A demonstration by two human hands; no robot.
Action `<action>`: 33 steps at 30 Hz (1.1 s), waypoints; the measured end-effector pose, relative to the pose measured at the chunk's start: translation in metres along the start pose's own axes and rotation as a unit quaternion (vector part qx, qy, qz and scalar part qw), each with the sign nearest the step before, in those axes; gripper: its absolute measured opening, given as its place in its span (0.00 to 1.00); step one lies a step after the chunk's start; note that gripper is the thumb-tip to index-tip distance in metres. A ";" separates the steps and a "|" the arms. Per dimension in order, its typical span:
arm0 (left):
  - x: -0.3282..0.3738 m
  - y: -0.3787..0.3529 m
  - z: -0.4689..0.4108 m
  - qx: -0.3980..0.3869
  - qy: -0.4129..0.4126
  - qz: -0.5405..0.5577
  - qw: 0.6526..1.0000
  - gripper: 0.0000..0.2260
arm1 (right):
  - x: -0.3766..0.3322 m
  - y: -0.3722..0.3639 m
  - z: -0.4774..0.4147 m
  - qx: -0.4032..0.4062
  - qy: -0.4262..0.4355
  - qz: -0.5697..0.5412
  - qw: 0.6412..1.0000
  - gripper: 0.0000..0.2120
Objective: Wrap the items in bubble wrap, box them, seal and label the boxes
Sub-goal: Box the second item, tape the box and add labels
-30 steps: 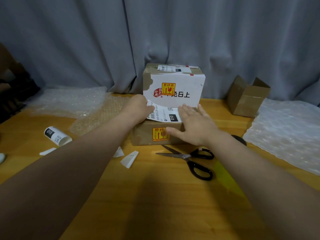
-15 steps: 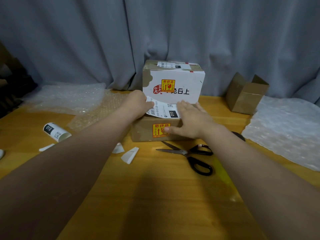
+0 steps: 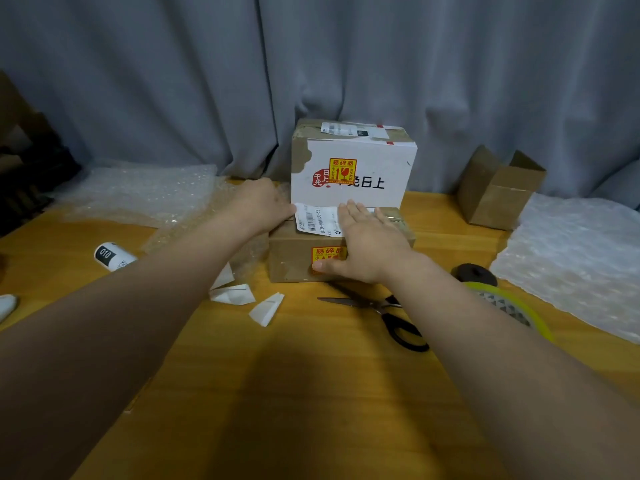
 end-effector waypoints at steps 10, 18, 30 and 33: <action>-0.035 -0.003 0.015 -0.047 0.004 0.257 0.965 0.06 | -0.068 -0.003 -0.026 0.039 0.076 -0.008 0.996 0.53; -0.032 -0.006 0.007 -0.038 0.039 0.157 0.986 0.16 | -0.040 0.005 -0.017 0.032 0.074 -0.048 0.996 0.56; 0.047 -0.051 0.050 -0.036 -0.233 -0.214 0.948 0.27 | 0.026 -0.003 0.004 0.005 -0.023 0.036 0.999 0.51; 0.035 -0.053 0.040 -0.042 -0.190 -0.281 0.940 0.34 | 0.029 -0.004 0.011 0.024 -0.032 0.023 0.999 0.48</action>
Point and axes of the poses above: each hand's wrist, its own z-axis away from the middle knuckle, its own y-axis out of the back of the hand, x = y × z, the point moved 6 cm from there along -z, towards the middle knuckle, and after that the axes turned 9 degrees about y, right-handed, at the moved point
